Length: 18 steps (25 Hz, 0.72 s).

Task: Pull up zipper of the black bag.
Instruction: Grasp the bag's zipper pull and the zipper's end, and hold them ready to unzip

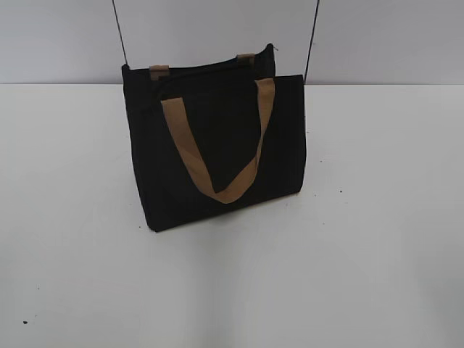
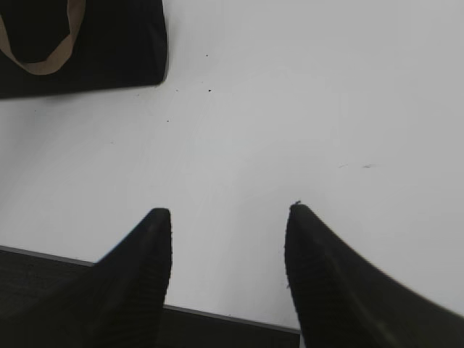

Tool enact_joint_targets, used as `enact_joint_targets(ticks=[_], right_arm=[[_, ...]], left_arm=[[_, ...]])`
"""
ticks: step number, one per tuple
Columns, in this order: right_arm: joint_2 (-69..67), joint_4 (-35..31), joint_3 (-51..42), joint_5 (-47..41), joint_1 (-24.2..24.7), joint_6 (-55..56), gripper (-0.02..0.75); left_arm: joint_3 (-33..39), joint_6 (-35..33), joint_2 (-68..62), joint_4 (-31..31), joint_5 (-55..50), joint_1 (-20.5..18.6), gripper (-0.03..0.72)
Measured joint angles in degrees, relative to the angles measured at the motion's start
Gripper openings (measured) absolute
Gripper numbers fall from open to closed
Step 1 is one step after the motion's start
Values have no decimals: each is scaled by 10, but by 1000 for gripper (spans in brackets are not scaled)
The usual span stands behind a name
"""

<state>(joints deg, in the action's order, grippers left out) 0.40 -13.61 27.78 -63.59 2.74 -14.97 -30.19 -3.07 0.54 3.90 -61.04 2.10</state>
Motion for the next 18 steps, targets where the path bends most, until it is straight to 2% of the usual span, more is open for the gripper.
enact_joint_targets(ticks=[18], right_arm=[[0, 0, 0, 0, 0, 0, 391]], left_arm=[[0, 0, 0, 0, 0, 0, 529]])
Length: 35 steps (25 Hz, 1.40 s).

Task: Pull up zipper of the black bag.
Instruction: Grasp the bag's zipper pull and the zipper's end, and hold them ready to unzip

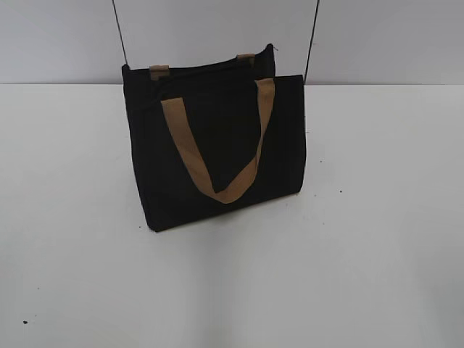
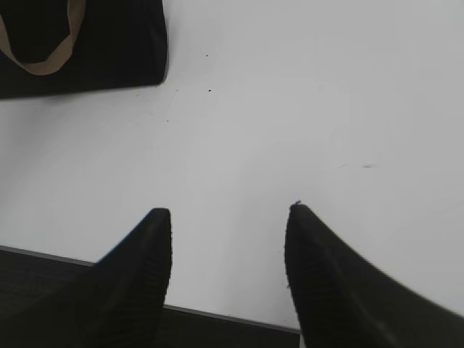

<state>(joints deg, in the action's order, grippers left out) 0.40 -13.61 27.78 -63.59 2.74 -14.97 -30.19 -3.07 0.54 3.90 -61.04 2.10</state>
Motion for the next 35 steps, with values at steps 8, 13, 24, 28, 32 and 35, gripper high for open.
enact_joint_targets(ticks=[8, 13, 24, 28, 32, 35], right_arm=[[0, 0, 0, 0, 0, 0, 391], [0, 0, 0, 0, 0, 0, 391], [0, 0, 0, 0, 0, 0, 391], [0, 0, 0, 0, 0, 0, 391], [0, 0, 0, 0, 0, 0, 391], [0, 0, 0, 0, 0, 0, 391]], left_arm=[[0, 0, 0, 2, 0, 0, 529], [-4, 0, 0, 2, 11, 0, 529], [-5, -9, -137, 21, 294, 0, 470], [57, -9, -224, 28, 452, 0, 469], [128, -9, -311, 37, 652, 0, 469], [168, -3, -403, 14, 819, 0, 469]])
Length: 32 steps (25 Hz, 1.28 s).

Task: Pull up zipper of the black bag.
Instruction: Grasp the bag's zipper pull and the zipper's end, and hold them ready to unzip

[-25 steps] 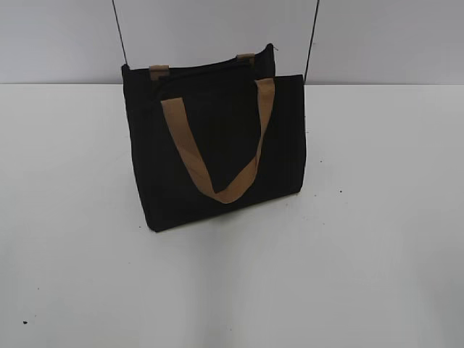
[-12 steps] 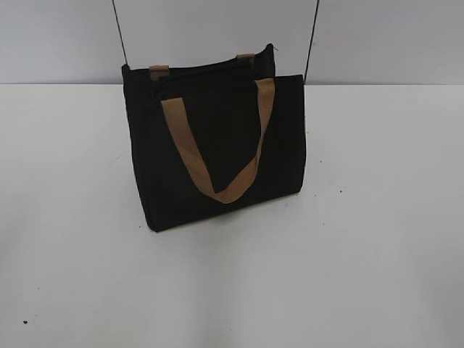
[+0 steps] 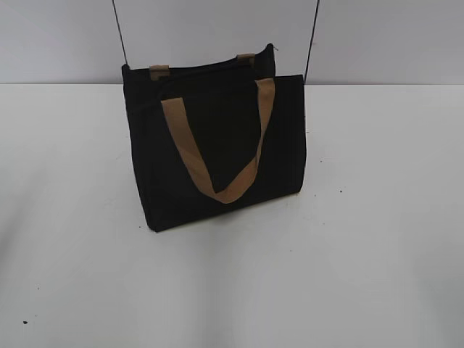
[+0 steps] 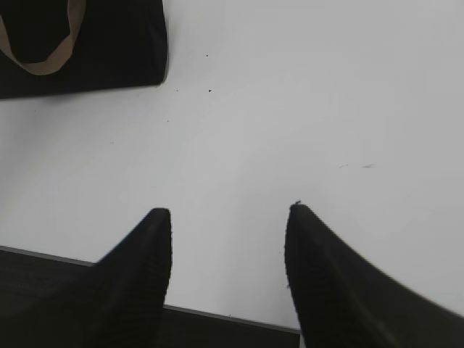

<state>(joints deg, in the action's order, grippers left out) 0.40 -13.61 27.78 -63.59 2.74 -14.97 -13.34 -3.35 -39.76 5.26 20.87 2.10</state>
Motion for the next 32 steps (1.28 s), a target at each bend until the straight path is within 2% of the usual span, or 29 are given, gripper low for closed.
enact_joint_targets(ticks=[4, 9, 13, 17, 24, 32], right_arm=[[0, 0, 0, 0, 0, 0, 391], [0, 0, 0, 0, 0, 0, 391], [0, 0, 0, 0, 0, 0, 391], [0, 0, 0, 0, 0, 0, 391], [0, 0, 0, 0, 0, 0, 391], [0, 0, 0, 0, 0, 0, 391]], left_arm=[[15, 52, -149, -89, 119, 25, 469], [16, 66, -311, -116, 221, 63, 469], [16, 111, -438, -139, 352, 65, 469], [15, 133, -558, -204, 465, 66, 469], [-29, 136, -704, -293, 478, 66, 469], [-118, 136, -728, -352, 481, 66, 469]])
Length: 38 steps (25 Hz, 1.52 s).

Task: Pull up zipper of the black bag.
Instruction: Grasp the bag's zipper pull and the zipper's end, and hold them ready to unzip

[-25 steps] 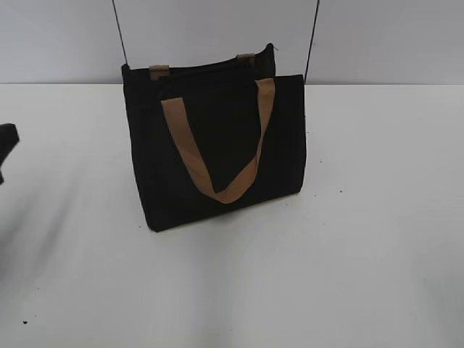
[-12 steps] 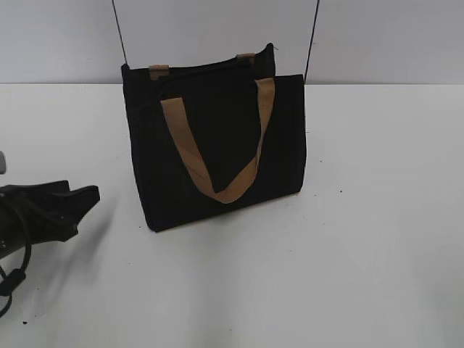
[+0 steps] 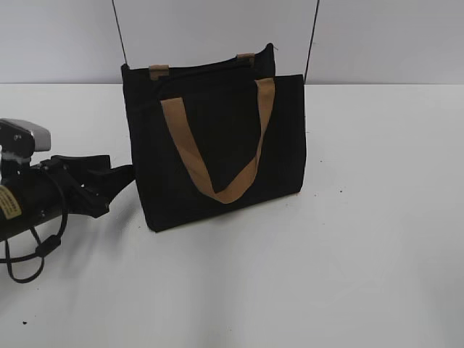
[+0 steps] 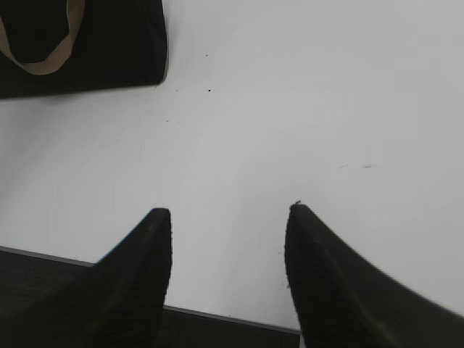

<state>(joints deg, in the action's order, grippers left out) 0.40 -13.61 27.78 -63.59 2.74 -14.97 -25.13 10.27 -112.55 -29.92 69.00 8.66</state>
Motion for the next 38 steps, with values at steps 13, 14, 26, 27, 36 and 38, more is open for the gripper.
enact_joint_targets(ticks=[13, 14, 26, 27, 36, 38], right_arm=[[0, 0, 0, 0, 0, 0, 391], [0, 0, 0, 0, 0, 0, 391], [0, 0, 0, 0, 0, 0, 391], [0, 0, 0, 0, 0, 0, 391], [0, 0, 0, 0, 0, 0, 391], [0, 0, 0, 0, 0, 0, 391]], left_arm=[[-70, 2, -42, -18, 2, 32, 469], [-80, 2, -50, -18, 2, 33, 469], [-137, 2, -109, -12, 5, 33, 382], [-137, 2, -110, -11, 5, 33, 357], [-138, 2, -119, -4, 2, 33, 207], [-138, 2, -119, -3, 0, 33, 166]])
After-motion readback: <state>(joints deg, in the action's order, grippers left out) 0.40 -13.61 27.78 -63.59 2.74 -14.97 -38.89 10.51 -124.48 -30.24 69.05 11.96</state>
